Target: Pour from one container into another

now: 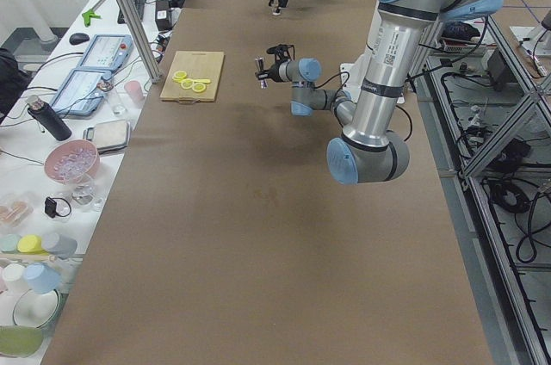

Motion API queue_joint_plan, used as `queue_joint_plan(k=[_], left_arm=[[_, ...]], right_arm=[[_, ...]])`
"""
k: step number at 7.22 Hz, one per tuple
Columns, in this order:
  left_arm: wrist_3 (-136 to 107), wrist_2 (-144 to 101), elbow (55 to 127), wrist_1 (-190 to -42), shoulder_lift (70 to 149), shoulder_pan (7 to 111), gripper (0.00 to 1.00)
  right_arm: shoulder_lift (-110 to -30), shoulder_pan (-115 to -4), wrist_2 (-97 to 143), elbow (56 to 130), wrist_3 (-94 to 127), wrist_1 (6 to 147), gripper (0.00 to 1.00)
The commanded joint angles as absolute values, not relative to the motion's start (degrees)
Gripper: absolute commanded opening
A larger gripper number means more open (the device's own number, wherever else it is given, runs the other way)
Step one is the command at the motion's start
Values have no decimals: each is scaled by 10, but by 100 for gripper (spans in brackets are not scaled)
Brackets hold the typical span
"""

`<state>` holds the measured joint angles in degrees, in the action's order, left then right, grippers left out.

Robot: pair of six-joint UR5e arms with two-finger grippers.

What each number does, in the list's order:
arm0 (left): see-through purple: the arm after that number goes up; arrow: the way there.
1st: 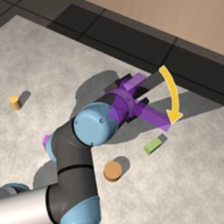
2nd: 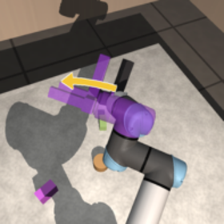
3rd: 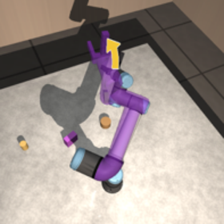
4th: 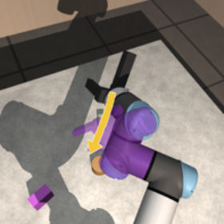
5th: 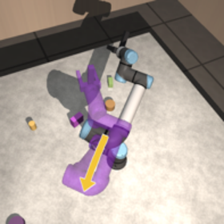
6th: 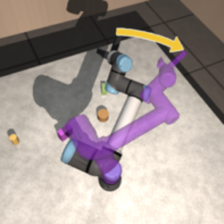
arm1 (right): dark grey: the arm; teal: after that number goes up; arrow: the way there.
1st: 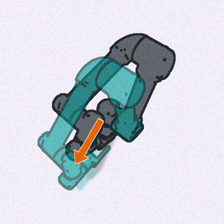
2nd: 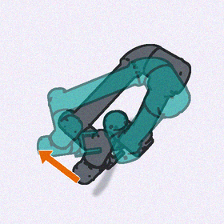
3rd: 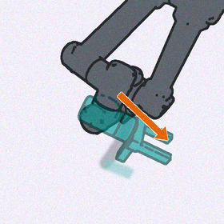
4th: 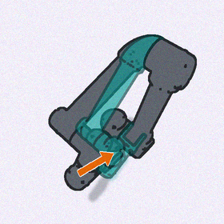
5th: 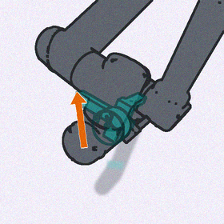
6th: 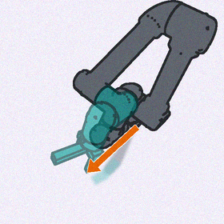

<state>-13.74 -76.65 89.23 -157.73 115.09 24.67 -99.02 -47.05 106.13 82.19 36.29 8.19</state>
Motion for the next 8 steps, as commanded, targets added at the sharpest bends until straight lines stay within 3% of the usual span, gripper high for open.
queue_joint_plan(k=[1, 4, 8], left_arm=[[-98, -876, 843, -1588, 1203, 286, 0], [-53, -968, 748, -1643, 1275, 315, 0], [-52, -1043, 661, -1705, 1333, 320, 0]], right_arm=[[-994, -452, 1034, 824, 365, 89, 97], [-994, -449, 1027, 824, 365, 89, 94], [-998, -448, 1027, 825, 363, 89, 67]])
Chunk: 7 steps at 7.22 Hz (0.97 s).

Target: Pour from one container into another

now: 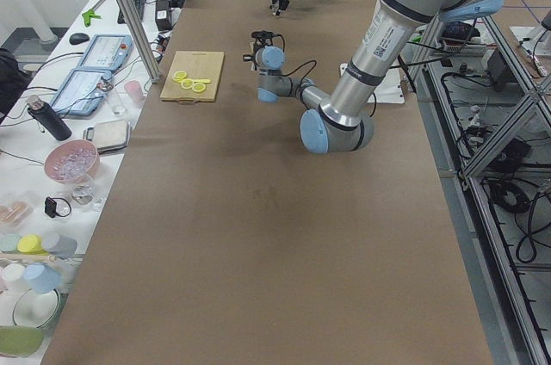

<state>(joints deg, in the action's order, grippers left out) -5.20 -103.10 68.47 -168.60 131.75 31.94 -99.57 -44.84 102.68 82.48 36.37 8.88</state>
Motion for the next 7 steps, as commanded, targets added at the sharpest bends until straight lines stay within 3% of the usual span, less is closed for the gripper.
queue_joint_plan(k=[1, 2, 5, 7], left_arm=[[-53, -1046, 633, -1728, 1352, 320, 0], [-53, -1046, 628, -1731, 1361, 320, 0], [-54, -1046, 596, -1770, 1382, 319, 0], [-54, -1045, 593, -1771, 1383, 316, 0]], right_arm=[[-999, -448, 1027, 825, 361, 88, 63], [-1001, -448, 1027, 830, 359, 87, 53], [-1007, -448, 1030, 838, 355, 88, 6], [-1010, -448, 1034, 846, 312, 89, 0]])
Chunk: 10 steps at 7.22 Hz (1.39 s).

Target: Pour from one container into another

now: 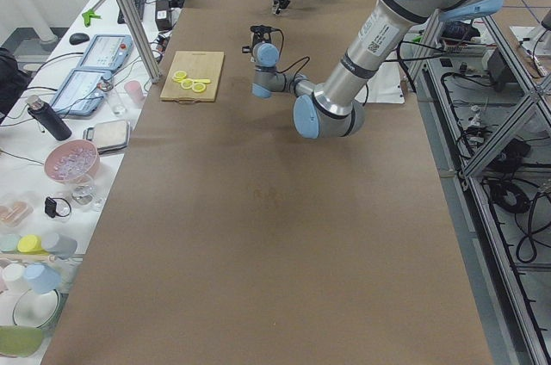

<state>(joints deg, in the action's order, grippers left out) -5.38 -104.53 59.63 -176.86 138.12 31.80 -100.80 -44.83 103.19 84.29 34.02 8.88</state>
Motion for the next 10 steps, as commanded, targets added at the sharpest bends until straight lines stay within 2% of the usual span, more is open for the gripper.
queue_joint_plan(k=[1, 4, 7, 10], left_arm=[[-54, -1045, 593, -1771, 1383, 316, 0], [-54, -1048, 565, -1772, 1410, 304, 0], [-54, -1050, 537, -1806, 1418, 294, 0], [-55, -1050, 535, -1808, 1424, 292, 0]], right_arm=[[-1010, -448, 1036, 847, 266, 89, 0], [-996, -460, 1125, 855, 237, 95, 0], [-873, -521, 1230, 859, 180, 207, 0], [-797, -504, 1265, 860, 165, 269, 0]])
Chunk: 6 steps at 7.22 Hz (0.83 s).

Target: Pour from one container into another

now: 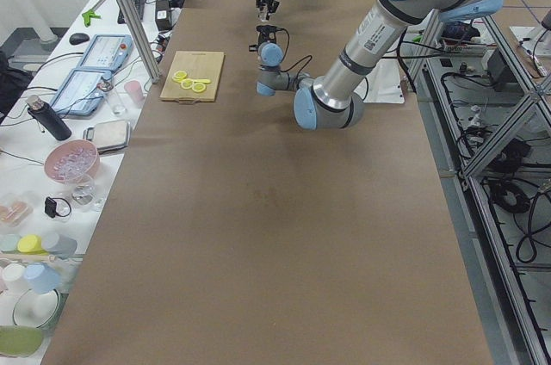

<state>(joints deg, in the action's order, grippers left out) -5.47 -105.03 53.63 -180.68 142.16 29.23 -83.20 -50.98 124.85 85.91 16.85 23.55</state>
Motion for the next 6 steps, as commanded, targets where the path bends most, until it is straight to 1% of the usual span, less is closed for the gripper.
queue_joint_plan(k=[1, 3, 4, 6], left_arm=[[-55, -1049, 534, -1808, 1425, 291, 0], [-55, -1049, 527, -1808, 1426, 290, 0], [-55, -1049, 524, -1808, 1428, 287, 0], [-55, -1049, 518, -1808, 1432, 287, 0]], right_arm=[[-768, -503, 1276, 879, 165, 333, 0], [-756, -485, 1269, 977, 145, 476, 0], [-756, -479, 1265, 1003, 91, 527, 0], [-754, -469, 1249, 1026, 46, 540, 0]])
